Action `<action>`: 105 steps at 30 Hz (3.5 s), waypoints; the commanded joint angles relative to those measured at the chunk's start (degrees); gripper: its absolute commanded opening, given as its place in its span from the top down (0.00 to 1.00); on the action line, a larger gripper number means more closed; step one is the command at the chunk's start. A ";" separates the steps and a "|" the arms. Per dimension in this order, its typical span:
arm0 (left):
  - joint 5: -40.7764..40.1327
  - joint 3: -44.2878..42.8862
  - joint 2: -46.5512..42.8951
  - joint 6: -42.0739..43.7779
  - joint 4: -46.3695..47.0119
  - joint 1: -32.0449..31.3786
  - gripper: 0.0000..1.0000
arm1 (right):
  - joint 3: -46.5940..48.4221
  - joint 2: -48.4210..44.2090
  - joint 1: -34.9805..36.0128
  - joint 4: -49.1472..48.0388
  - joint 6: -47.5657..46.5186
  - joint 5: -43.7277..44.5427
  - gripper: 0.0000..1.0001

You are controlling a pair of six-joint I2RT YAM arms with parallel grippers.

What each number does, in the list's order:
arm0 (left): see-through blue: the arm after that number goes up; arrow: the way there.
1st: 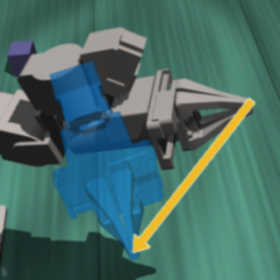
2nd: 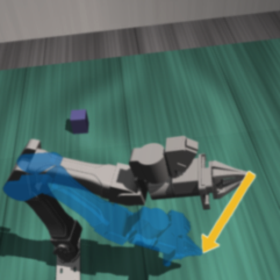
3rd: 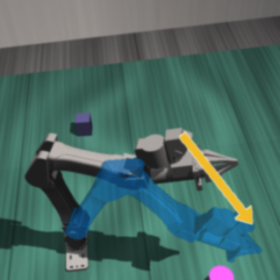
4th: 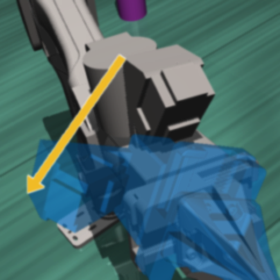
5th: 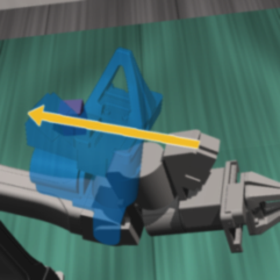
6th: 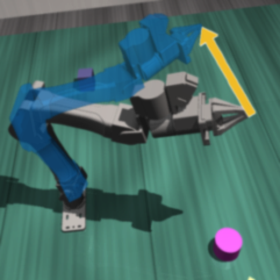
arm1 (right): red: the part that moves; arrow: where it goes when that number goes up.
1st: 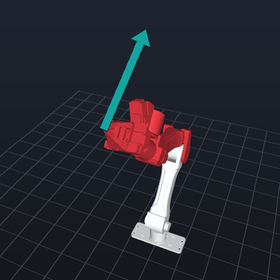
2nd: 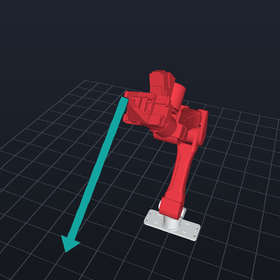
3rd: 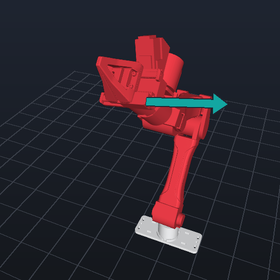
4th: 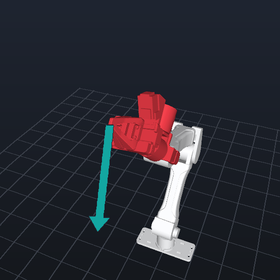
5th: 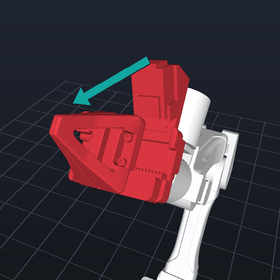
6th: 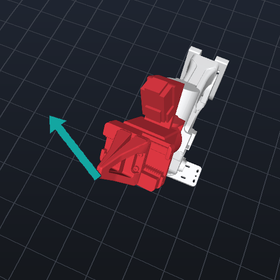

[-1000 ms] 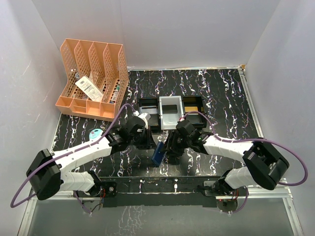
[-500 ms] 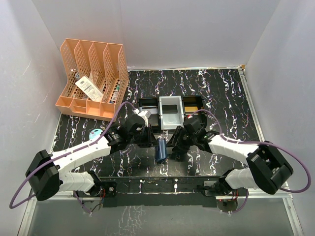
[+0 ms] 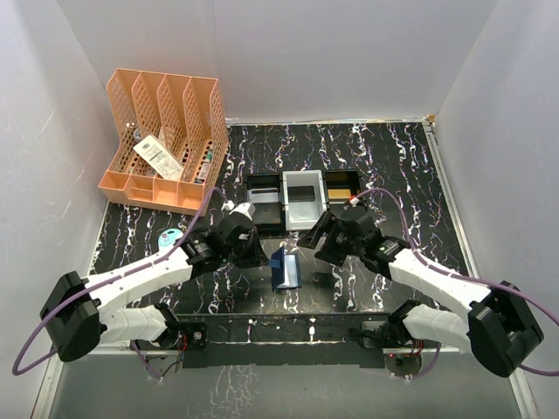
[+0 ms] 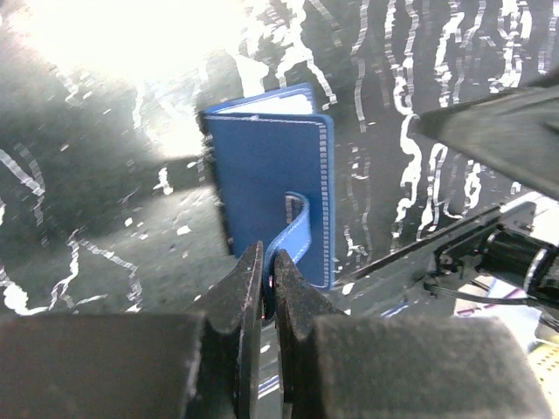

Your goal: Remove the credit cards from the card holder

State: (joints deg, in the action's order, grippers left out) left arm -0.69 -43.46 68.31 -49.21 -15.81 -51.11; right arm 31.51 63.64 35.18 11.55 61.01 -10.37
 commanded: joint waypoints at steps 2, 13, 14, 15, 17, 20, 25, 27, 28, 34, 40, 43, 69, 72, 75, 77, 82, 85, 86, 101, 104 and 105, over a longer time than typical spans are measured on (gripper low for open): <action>-4.91 6.21 -7.53 -4.20 -6.07 -0.13 1.00 | -4.49 -5.42 -0.19 -8.47 6.36 1.79 0.17; -8.65 9.73 -10.06 -3.86 -9.88 -0.06 1.00 | -9.26 -1.40 -0.31 -21.19 5.78 -12.01 0.35; -8.94 9.52 -9.56 -3.75 -10.12 -0.05 1.00 | -7.30 0.36 -0.36 -18.83 3.99 -12.83 0.40; -9.22 9.38 -9.07 -3.66 -10.24 -0.04 1.00 | -5.78 1.98 -0.29 -17.19 2.35 -13.35 0.45; -9.54 9.20 -7.91 -3.61 -10.54 -0.05 1.00 | -3.40 4.33 -0.31 -14.61 -0.02 -13.63 0.51; -10.29 8.79 -6.66 -3.48 -11.66 -0.09 1.00 | -1.78 7.03 -0.31 -14.04 -1.37 -14.58 0.55; -11.10 8.44 -6.06 -3.22 -12.97 -0.05 1.00 | 0.46 12.37 0.06 -14.53 -3.33 -18.58 0.61; -10.92 8.55 -6.02 -3.17 -12.75 -0.04 1.00 | 1.01 13.72 0.42 -14.69 -3.95 -19.50 0.62; -10.73 8.50 -6.04 -3.10 -12.59 -0.04 1.00 | 1.28 14.36 0.56 -14.78 -4.16 -19.84 0.62; -10.70 8.36 -5.43 -2.67 -12.98 -0.05 1.00 | 2.47 18.46 1.31 -13.99 -5.13 -21.12 0.63; -10.75 8.21 -4.95 -2.08 -13.54 -0.09 1.00 | 2.62 20.37 1.80 -13.19 -5.69 -20.57 0.62; -10.70 8.12 -5.03 -2.03 -13.38 -0.04 1.00 | 2.71 20.94 1.98 -12.47 -5.90 -20.15 0.61; -9.19 8.20 -3.50 -1.62 -11.43 -0.04 1.00 | 6.99 21.87 3.36 -8.16 -10.03 -20.88 0.79; -9.14 8.01 -3.29 -1.51 -11.40 -0.05 1.00 | 7.97 22.11 3.69 -6.02 -10.94 -19.87 0.77; -9.17 7.95 -3.18 -1.41 -11.48 -0.09 1.00 | 9.80 22.02 4.02 -1.90 -11.87 -16.21 0.71; -9.14 7.80 -3.19 -1.41 -11.43 -0.04 1.00 | 10.59 21.59 4.03 0.48 -11.84 -13.65 0.69; -9.14 7.87 -3.26 -1.42 -11.51 -0.11 1.00 | 10.90 22.04 4.07 0.17 -13.84 -14.97 0.68; -9.13 7.94 -3.27 -1.42 -11.52 -0.09 1.00 | 10.70 23.05 4.24 -0.56 -13.76 -15.48 0.68; -9.14 7.92 -3.26 -1.41 -11.52 -0.05 1.00 | 10.56 23.46 4.28 -1.01 -13.68 -15.69 0.68; -8.88 8.10 -3.10 -1.33 -11.59 -0.09 1.00 | 14.23 24.48 5.51 3.97 -14.13 -9.55 0.64; -8.93 8.02 -3.26 -1.41 -11.65 -0.08 1.00 | 15.18 23.49 5.47 5.39 -14.88 -7.76 0.63; -8.94 8.03 -3.30 -1.41 -11.61 -0.09 1.00 | 15.24 23.50 5.51 5.06 -15.07 -8.29 0.63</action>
State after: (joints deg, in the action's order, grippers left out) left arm -9.85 -34.22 65.19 -51.00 -27.05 -51.11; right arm 43.88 89.32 40.51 15.07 47.68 -22.09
